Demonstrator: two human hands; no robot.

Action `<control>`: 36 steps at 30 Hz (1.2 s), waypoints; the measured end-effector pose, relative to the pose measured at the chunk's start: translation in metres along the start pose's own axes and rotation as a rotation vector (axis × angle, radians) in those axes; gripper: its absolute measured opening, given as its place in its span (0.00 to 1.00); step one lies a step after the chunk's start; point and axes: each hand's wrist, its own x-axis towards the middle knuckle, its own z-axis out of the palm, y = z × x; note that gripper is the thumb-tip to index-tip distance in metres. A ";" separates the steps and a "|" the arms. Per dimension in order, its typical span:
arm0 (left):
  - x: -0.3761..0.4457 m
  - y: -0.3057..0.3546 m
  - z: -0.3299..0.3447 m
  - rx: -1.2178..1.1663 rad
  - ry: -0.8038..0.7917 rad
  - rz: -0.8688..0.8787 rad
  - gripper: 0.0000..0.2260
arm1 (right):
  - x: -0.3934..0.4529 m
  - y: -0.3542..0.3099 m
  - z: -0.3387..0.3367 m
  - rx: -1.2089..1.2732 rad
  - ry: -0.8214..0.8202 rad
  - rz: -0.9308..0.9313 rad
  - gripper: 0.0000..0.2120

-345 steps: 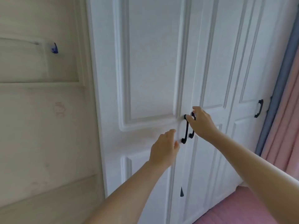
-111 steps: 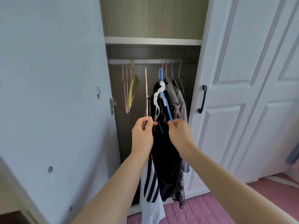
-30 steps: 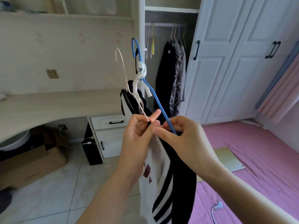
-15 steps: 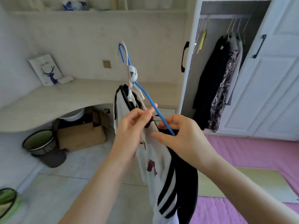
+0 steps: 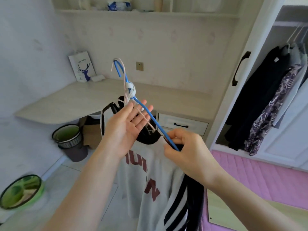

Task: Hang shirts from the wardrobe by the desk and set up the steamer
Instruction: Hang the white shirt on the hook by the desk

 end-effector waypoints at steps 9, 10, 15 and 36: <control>0.047 0.071 -0.052 -0.271 0.004 0.082 0.16 | 0.092 -0.017 0.048 -0.083 -0.154 -0.099 0.05; 0.052 0.075 -0.057 -0.285 0.024 0.097 0.15 | 0.105 -0.017 0.052 -0.106 -0.165 -0.116 0.05; 0.076 0.098 -0.088 -0.265 0.123 0.145 0.11 | 0.159 -0.019 0.084 -0.222 -0.249 -0.159 0.07; 0.165 0.172 -0.203 0.225 0.204 0.286 0.15 | 0.328 -0.036 0.239 -0.105 -0.067 -0.297 0.10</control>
